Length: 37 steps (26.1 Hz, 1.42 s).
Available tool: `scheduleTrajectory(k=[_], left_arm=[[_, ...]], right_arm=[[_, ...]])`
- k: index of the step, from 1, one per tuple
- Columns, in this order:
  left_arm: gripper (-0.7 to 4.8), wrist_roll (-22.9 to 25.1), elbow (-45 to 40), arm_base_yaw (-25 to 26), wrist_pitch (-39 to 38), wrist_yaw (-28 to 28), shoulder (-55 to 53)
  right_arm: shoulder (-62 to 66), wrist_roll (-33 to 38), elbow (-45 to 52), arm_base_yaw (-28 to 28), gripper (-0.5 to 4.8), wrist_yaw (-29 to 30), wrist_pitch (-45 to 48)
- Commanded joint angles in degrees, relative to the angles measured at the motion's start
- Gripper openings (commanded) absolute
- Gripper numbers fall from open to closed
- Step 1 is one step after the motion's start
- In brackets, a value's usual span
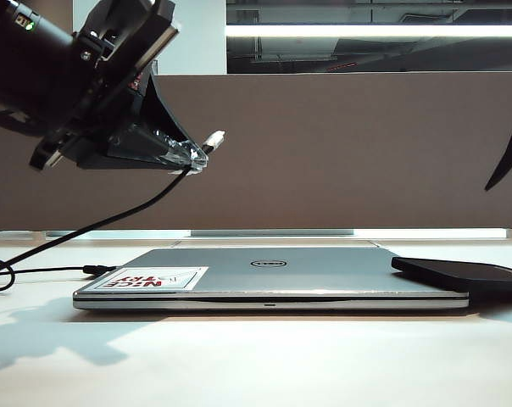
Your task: Pick up the charging cable and the phone, plug the charging cable into the charging port on the phone, and finally place them back on the table.
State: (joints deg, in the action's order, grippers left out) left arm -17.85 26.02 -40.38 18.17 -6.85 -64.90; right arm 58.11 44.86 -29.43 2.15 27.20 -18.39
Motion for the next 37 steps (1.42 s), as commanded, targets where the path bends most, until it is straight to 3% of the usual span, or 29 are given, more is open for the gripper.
scheduleTrajectory(k=[1,27,37], left_arm=[[-0.06,-0.1,0.4,0.0,0.8,0.0,0.2],[-0.06,-0.2,0.4,0.0,0.9,0.0,0.2],[-0.06,-0.2,0.4,0.0,0.9,0.0,0.2]], right_arm=[[2.5,0.2,-0.2,0.6,4.41,1.9,3.1],[16.7,1.6,-0.2,0.9,4.40,4.0,16.6],[20.1,1.7,-0.2,0.9,4.41,7.6,18.7]])
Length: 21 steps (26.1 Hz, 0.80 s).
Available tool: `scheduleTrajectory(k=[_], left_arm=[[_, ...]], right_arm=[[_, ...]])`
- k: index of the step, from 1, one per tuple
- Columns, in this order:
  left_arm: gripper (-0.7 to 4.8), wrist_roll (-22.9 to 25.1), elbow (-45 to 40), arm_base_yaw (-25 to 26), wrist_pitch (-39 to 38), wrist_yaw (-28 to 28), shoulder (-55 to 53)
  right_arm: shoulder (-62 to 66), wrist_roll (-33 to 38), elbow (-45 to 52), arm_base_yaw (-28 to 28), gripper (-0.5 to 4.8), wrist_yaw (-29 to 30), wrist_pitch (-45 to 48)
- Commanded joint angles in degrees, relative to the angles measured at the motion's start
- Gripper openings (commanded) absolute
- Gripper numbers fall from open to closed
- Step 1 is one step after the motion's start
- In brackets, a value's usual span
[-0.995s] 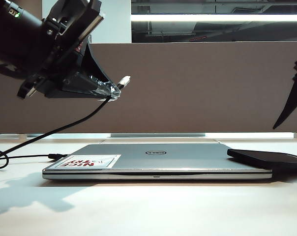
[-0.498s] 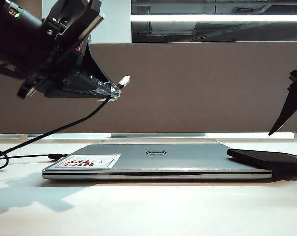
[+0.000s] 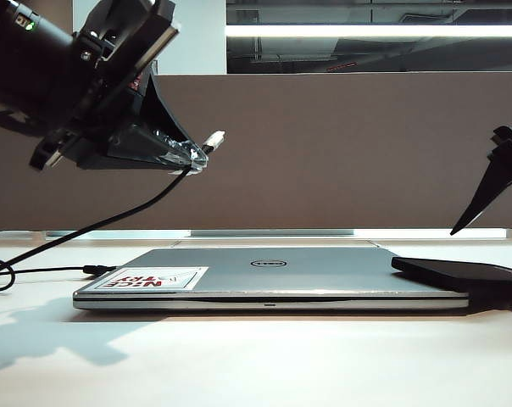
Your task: Pick up the charging cable and the phone, plug the charging cable into the charging port on the phone, and finally place them back on the table.
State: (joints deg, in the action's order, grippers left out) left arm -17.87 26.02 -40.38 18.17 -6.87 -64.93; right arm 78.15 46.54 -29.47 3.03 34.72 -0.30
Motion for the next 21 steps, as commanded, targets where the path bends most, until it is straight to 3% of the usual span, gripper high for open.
scheduleTrajectory(k=[1,10,21], left_arm=[[-0.06,-0.1,0.4,0.0,0.9,0.0,0.2],[-0.06,-0.1,0.4,0.0,1.2,0.0,0.2],[-0.06,-0.1,0.4,0.0,1.2,0.0,0.2]], right_arm=[[0.1,0.0,-0.2,0.1,4.41,0.1,0.6],[0.3,-0.1,-0.1,2.1,4.40,0.2,1.1],[3.9,0.2,2.4,2.4,4.30,5.2,7.5]])
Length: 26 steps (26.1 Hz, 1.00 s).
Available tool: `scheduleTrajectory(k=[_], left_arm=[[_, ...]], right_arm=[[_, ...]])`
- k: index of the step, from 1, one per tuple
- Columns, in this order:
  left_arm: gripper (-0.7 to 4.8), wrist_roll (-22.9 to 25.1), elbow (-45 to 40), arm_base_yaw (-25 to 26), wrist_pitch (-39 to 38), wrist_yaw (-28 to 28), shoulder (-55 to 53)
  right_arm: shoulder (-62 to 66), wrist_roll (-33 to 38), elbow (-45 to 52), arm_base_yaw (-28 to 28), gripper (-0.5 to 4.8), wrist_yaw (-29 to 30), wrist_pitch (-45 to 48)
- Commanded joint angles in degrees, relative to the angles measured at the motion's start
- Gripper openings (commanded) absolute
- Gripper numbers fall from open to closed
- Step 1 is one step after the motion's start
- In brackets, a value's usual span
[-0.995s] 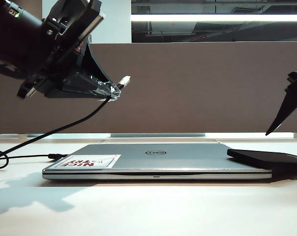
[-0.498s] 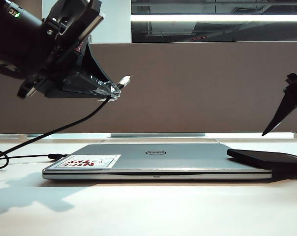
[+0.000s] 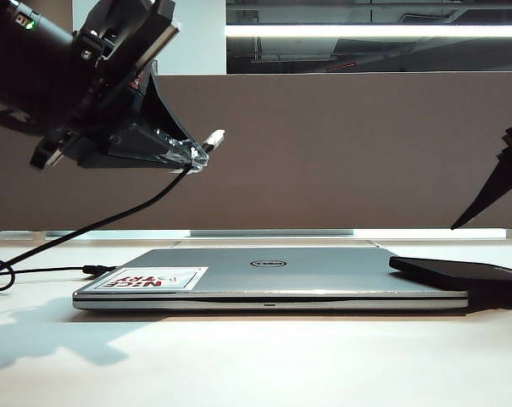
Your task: Pick up the charging cable and the phone, plug the charging cable into the charging port on the phone, and finally place them back on the table.
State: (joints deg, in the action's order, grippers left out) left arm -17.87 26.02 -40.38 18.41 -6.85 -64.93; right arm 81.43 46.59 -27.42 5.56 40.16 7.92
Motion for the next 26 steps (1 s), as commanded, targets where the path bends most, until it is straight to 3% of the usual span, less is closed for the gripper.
scheduleTrajectory(k=[1,6,9,18,23,26], left_arm=[[-0.06,-0.1,0.4,0.0,1.0,0.0,0.2],[-0.06,-0.1,0.4,0.0,1.0,0.0,0.2],[-0.06,-0.1,0.4,0.0,1.0,0.0,0.2],[-0.06,-0.1,0.3,0.0,1.0,0.0,0.2],[-0.06,-0.1,0.4,0.0,1.0,0.0,0.2],[-0.06,-0.1,0.4,0.0,1.0,0.0,0.2]], right_arm=[[0.7,0.2,0.3,-0.1,4.30,-0.3,-0.5],[0.9,0.1,0.3,-0.1,4.23,-0.9,-0.1],[0.9,0.1,0.3,-0.2,3.62,-0.8,0.0],[0.9,0.1,0.3,-0.1,3.55,-1.1,0.0],[0.9,0.1,0.3,-0.2,1.96,-1.3,0.0],[0.9,0.1,0.3,-0.2,1.83,-1.5,0.0]])
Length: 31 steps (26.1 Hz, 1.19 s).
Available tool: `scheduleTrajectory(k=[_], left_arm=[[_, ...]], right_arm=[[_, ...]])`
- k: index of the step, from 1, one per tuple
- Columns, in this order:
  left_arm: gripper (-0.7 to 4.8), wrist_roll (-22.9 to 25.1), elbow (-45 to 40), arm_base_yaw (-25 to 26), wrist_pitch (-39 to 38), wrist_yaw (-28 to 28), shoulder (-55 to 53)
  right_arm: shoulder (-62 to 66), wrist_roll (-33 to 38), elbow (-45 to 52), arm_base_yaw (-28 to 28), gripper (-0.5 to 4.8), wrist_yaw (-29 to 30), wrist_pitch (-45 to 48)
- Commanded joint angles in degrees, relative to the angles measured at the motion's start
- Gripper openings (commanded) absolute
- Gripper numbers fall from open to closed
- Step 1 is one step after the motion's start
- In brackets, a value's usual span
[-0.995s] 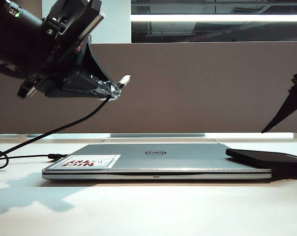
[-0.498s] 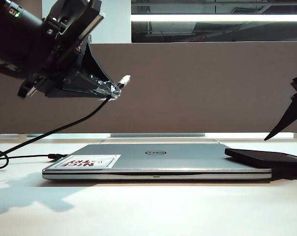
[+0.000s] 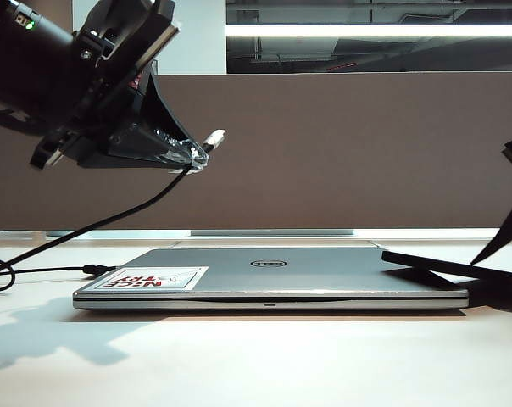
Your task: Pick up the charging cable and the phone, plug the charging cable into the charging port on the phone, and finally place them back on the table.
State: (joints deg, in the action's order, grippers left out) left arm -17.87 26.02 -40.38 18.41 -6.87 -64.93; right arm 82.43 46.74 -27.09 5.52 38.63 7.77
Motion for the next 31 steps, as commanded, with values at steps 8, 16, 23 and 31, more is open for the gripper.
scheduleTrajectory(k=[8,16,23,31], left_arm=[[-0.06,-0.1,0.3,0.0,0.9,0.0,0.2],[-0.06,-0.1,0.3,0.0,0.9,0.0,0.2],[-0.06,-0.1,0.3,0.0,0.9,0.0,0.2],[-0.06,-0.1,0.3,0.0,0.9,0.0,0.2]], right_arm=[[-0.2,-0.1,0.0,-0.1,0.17,-0.2,0.2],[-0.3,-0.5,-0.2,-0.1,-0.06,0.2,4.9],[-0.5,-1.4,-1.2,-0.1,-0.06,2.0,7.7],[-0.7,-2.4,-2.6,-0.2,-0.06,2.3,7.5]])
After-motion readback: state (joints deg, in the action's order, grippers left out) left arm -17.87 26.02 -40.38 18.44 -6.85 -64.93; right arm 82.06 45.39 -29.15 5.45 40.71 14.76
